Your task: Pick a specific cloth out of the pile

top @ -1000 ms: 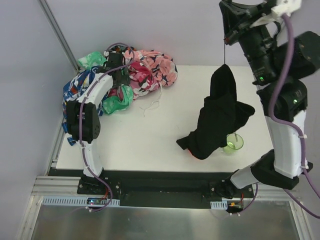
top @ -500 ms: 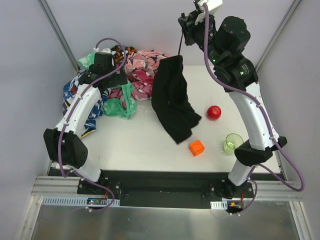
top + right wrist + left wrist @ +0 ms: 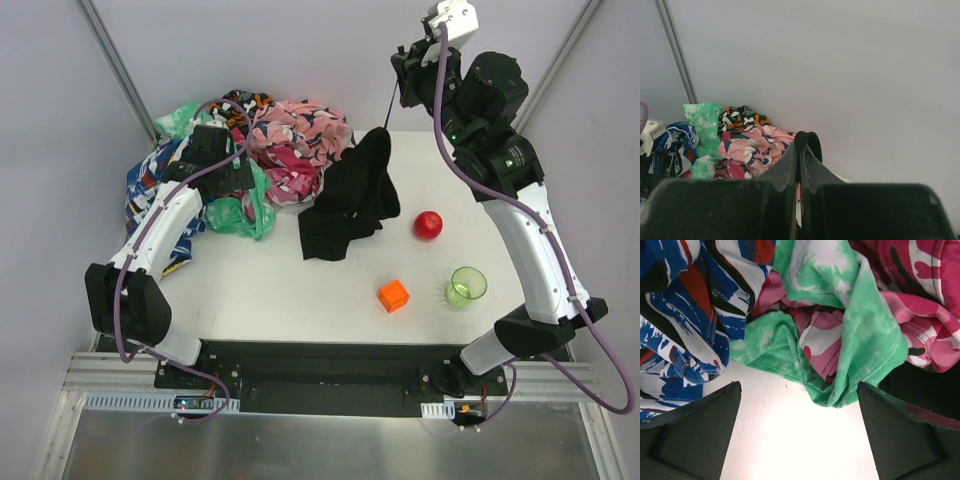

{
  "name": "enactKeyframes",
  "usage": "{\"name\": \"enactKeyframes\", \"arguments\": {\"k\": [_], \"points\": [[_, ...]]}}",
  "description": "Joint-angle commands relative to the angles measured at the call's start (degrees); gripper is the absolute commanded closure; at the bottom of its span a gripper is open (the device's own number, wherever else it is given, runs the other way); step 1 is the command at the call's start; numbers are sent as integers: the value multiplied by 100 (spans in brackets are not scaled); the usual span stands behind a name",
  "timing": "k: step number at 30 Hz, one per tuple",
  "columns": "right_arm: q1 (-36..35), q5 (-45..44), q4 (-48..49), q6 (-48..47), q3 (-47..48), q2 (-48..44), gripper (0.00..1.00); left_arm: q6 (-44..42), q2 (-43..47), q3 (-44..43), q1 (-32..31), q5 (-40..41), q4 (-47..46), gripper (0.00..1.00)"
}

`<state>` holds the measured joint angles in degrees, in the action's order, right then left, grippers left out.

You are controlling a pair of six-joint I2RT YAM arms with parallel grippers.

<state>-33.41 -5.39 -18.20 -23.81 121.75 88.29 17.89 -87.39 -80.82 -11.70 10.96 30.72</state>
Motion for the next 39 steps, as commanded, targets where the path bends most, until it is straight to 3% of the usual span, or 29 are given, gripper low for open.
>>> {"name": "enactKeyframes", "arguments": {"k": [1,8,16,25,29,31,34,35,39], "points": [[177,20,475,166,50,-181,100,206,381,171,-86,-15,-101,1],[335,669,527,719,-1160,-180,100,355,565,540,-218,-121,-206,1],[379,627,2327,1941,-4770,-875,100,592,1171,1313,-271,108,-303,1],[405,362,2769,3154,-6550,319,99,935,1682,1990,-271,117,-347,1],[397,880,2664,3190,-6437,497,78,1006,1813,2131,-280,-32,-347,1],[405,864,2244,3041,-6139,278,56,1024,1919,2175,-280,-50,-347,1],[414,724,1243,2699,-5524,-144,10,1085,2129,2245,-280,-103,-347,1],[423,628,1013,2637,-5392,-328,4,1094,2243,2263,-280,-120,-339,1],[703,-233,520,2820,-5600,-1461,4,1155,2648,2351,-280,-164,-330,1]]}}
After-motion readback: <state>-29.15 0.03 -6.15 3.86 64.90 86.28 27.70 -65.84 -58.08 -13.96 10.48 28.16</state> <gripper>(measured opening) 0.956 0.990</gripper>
